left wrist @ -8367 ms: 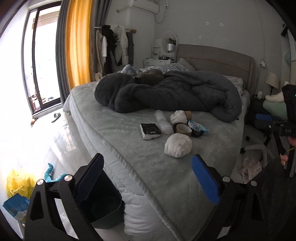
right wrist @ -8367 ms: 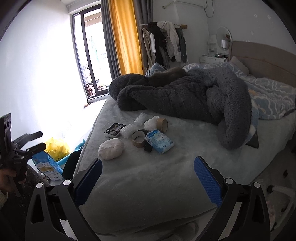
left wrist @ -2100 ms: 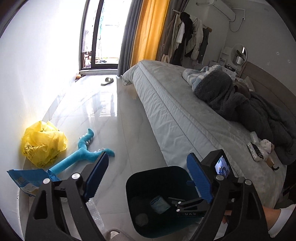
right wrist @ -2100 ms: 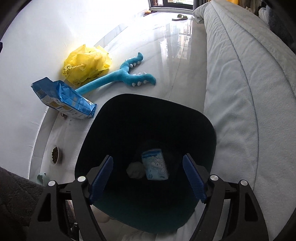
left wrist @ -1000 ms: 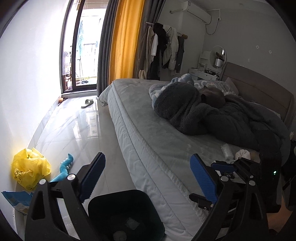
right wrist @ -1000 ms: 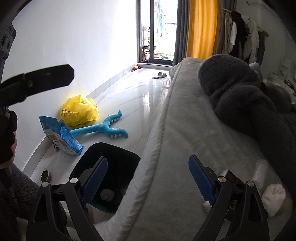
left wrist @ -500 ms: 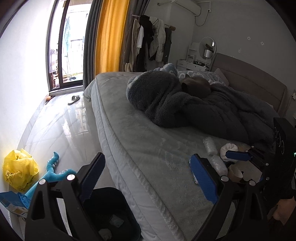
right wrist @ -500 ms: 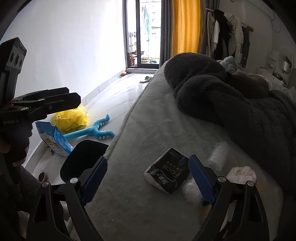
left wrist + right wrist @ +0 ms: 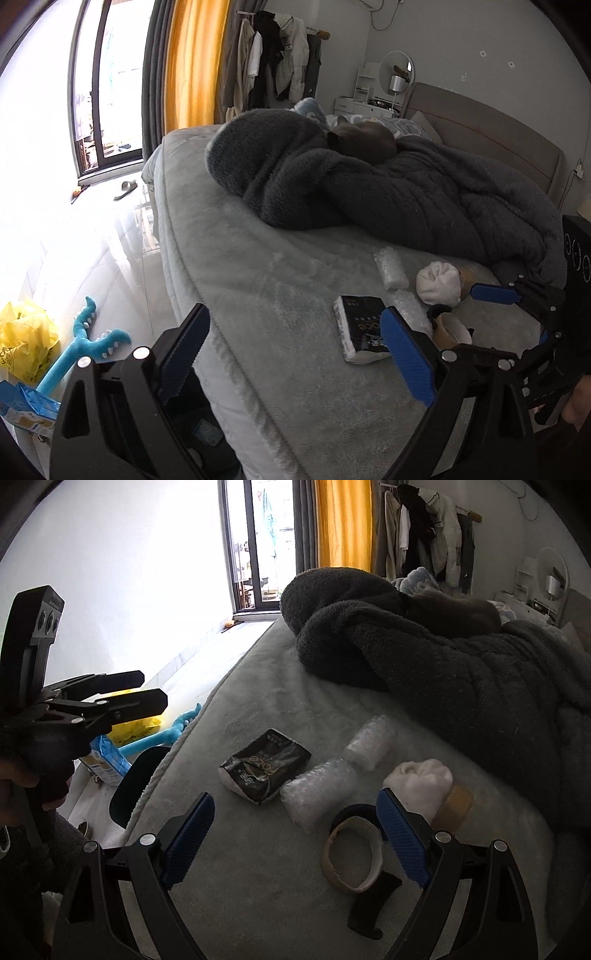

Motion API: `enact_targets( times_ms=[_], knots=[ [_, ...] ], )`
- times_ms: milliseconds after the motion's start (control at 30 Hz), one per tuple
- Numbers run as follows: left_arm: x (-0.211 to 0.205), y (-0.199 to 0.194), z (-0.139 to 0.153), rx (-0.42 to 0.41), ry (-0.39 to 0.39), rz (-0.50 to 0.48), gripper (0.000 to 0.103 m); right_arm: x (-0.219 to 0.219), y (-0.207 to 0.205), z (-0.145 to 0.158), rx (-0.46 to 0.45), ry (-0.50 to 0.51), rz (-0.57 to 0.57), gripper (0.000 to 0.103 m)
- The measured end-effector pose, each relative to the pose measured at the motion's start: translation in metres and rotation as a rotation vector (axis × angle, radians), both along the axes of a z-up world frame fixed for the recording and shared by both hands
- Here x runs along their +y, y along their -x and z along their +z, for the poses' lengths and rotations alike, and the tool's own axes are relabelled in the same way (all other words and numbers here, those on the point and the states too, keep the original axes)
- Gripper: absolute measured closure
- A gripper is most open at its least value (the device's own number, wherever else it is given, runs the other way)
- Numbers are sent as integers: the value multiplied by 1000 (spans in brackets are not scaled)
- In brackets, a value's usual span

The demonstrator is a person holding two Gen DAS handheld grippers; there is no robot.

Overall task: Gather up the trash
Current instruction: 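Move both tools back over the bed toward the remaining trash, then grasp the black tissue pack with the left tool while the right tool grasps the black clip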

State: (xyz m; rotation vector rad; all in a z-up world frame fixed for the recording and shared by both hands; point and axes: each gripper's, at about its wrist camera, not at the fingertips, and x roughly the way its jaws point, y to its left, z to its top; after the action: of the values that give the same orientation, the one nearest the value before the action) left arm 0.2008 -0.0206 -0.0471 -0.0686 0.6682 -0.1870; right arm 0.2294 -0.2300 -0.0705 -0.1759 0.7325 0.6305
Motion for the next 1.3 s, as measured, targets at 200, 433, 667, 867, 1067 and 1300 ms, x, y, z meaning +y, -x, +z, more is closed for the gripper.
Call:
enact_targets(
  times_ms=[200, 433, 667, 867, 1067, 1300],
  knots=[
    [-22, -7, -15, 38, -7, -43, 7, -22, 6, -8, 22, 27, 66, 13],
    [-45, -16, -34, 82, -31, -69, 7, -51, 6, -16, 52, 21, 70, 13],
    [-64, -22, -51, 123, -55, -84, 7, -71, 5, -26, 96, 16, 79, 13],
    [-76, -27, -64, 168, -53, -95, 8, -82, 9, -31, 110, 4, 103, 13],
    [-79, -30, -68, 157, -53, -74, 15, -84, 10, -37, 124, 7, 143, 26],
    [-77, -36, -70, 167, -38, -55, 28, -85, 5, -47, 147, 13, 160, 34]
  ],
)
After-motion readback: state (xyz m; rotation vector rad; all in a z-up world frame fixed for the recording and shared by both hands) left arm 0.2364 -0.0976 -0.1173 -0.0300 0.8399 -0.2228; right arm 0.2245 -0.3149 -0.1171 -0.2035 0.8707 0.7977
